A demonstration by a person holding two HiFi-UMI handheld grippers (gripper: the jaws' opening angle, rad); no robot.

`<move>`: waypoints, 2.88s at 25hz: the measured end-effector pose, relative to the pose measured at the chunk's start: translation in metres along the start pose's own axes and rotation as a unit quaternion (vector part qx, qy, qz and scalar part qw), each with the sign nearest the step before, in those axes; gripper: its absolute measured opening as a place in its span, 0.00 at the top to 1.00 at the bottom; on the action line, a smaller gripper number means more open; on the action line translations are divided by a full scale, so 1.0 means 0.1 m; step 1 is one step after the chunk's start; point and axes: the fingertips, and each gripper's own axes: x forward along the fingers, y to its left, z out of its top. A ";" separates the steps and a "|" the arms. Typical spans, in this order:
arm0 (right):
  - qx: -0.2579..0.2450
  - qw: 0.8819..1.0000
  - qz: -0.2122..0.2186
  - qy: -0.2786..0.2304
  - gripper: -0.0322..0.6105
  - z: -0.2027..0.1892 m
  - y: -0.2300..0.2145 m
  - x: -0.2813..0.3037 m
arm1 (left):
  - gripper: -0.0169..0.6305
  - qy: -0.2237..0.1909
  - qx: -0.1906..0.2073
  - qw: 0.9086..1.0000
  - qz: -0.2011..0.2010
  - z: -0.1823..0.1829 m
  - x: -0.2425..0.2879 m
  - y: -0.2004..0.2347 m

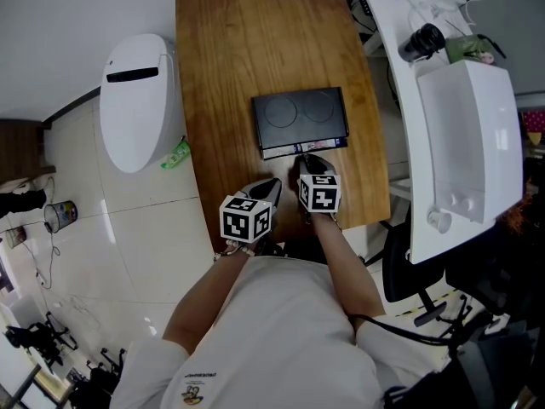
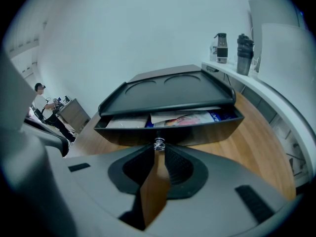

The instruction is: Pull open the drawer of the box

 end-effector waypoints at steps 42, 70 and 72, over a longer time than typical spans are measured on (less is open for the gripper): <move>0.011 1.000 0.000 0.008 0.86 -0.33 0.00 -0.19 | 0.97 0.013 0.010 1.000 -0.008 -0.24 -0.01 -0.06; 0.029 1.000 -0.009 0.007 0.86 -0.59 0.02 -0.36 | 0.97 0.035 0.028 0.999 -0.024 -0.40 -0.02 -0.15; 0.030 0.999 -0.010 0.008 0.86 -0.61 0.02 -0.37 | 0.97 0.036 0.029 0.999 -0.025 -0.40 -0.02 -0.15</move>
